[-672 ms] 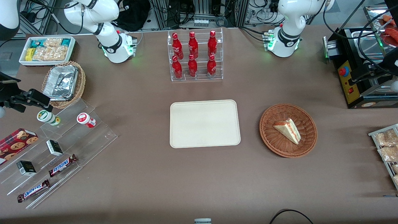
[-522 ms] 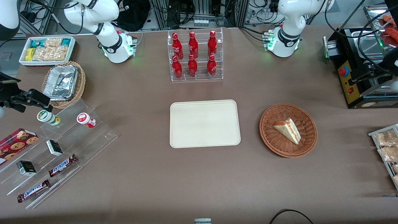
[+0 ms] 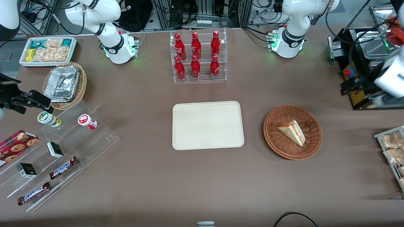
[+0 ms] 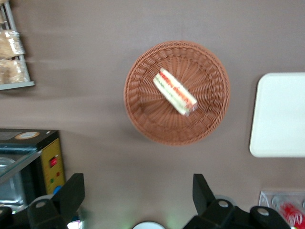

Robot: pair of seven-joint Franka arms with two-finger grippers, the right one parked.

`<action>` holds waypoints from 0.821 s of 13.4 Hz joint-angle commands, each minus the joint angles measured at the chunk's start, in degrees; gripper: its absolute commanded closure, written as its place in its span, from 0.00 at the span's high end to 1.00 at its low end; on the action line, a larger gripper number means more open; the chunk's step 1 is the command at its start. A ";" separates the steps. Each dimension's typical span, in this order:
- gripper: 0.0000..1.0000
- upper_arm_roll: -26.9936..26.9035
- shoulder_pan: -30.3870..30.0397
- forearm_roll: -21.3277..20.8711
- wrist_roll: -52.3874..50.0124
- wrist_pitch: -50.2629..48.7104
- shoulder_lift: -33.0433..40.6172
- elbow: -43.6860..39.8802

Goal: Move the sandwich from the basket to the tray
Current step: 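Move the left gripper over the wicker basket holding the sandwich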

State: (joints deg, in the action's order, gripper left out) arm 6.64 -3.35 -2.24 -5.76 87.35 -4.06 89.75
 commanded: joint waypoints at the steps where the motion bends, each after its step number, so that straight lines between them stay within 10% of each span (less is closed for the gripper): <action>1: 1.00 1.44 -0.43 -1.01 -6.52 6.75 -1.83 4.98; 11: 1.00 4.79 0.01 -1.10 -43.27 28.75 -6.75 18.88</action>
State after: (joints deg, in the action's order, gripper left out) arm 11.07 -3.19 -2.53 -44.97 114.64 -10.01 108.06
